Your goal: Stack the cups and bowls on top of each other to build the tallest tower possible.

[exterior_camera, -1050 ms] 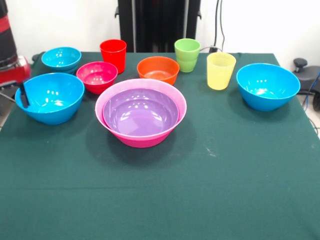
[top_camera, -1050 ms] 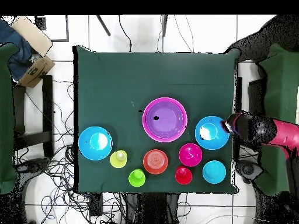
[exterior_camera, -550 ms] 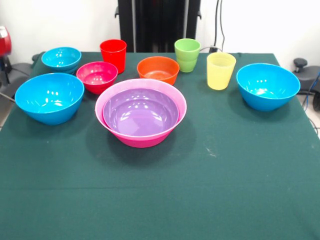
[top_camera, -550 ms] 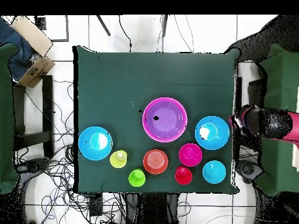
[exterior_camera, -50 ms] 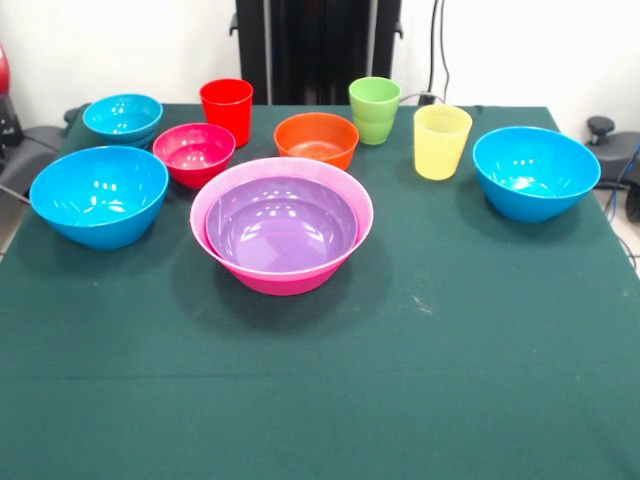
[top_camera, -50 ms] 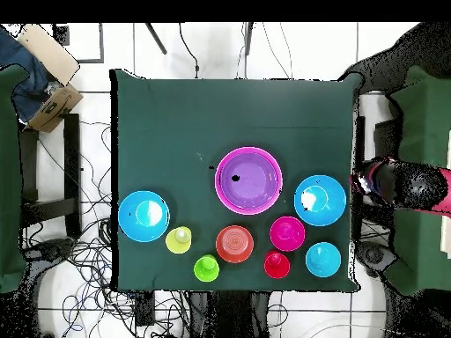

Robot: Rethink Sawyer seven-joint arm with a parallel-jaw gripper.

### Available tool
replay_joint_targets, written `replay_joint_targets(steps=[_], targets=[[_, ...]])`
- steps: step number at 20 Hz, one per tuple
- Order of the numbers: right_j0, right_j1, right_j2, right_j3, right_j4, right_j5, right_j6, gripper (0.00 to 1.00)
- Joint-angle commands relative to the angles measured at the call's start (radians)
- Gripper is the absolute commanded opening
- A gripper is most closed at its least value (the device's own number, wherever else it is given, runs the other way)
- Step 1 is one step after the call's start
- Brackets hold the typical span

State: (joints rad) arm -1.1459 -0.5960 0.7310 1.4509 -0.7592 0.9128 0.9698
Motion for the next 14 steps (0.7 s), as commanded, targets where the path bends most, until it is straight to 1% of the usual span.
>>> replay_joint_targets(steps=[1, 6, 14], targets=[[0.05, 0.009, -0.049, 0.083, -0.022, 0.017, -0.073, 1.0], [0.052, 0.0, -0.054, 0.106, -0.025, 0.001, -0.05, 1.0], [0.053, -0.006, -0.053, 0.116, -0.028, -0.002, -0.043, 1.0]])
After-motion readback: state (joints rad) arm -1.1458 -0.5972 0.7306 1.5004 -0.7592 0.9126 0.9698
